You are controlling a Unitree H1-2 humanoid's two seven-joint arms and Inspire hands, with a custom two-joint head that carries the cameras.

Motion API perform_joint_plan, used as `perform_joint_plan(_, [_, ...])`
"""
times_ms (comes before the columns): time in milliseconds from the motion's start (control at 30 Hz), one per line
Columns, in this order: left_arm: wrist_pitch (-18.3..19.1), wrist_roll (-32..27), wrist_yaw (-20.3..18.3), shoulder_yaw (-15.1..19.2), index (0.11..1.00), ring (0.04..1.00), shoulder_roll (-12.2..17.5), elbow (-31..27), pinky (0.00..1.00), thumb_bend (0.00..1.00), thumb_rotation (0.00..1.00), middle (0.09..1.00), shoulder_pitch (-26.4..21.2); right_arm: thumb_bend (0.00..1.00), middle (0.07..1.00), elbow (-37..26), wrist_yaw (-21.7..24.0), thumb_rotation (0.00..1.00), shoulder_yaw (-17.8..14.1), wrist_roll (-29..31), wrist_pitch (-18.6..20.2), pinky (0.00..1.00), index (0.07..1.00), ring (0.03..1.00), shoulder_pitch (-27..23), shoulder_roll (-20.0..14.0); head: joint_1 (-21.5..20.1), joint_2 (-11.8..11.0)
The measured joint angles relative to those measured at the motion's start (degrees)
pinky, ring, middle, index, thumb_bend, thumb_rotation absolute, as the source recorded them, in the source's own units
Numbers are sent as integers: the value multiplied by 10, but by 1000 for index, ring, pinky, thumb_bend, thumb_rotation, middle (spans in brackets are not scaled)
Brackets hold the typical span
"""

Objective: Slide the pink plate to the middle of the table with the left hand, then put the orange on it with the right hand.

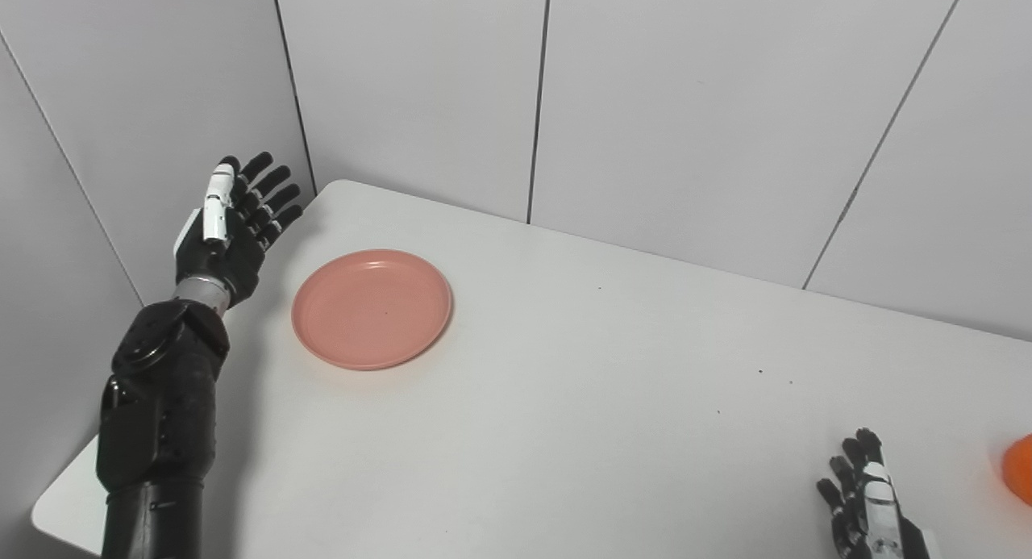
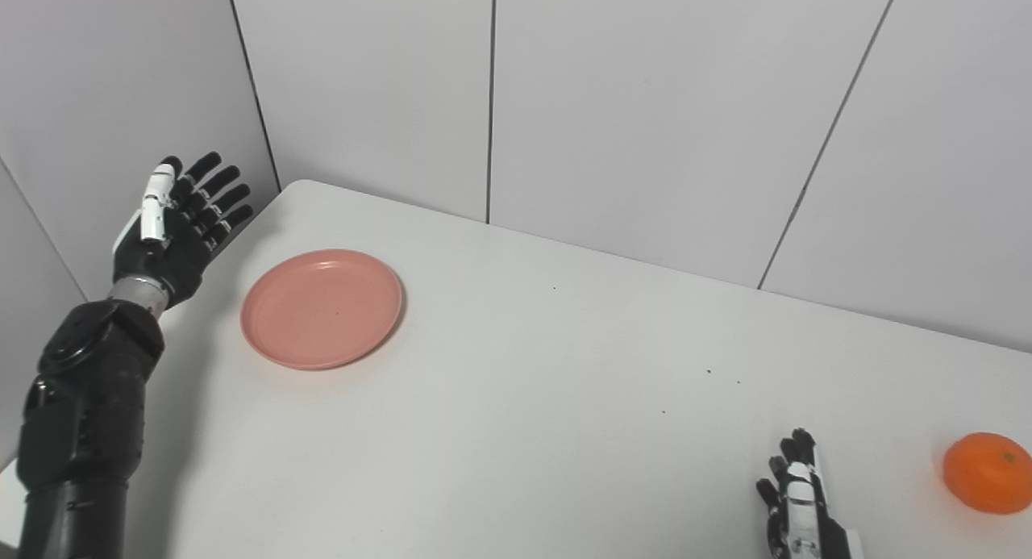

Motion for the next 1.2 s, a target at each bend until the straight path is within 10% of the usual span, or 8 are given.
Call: perform_joint_plan(1200, [-38,3,-30,-27,879,887,4,60,897,260,1000,891,26,75,1000,0,2,1000,-3,6,0,1000,1000,1000,1,-3,4,7])
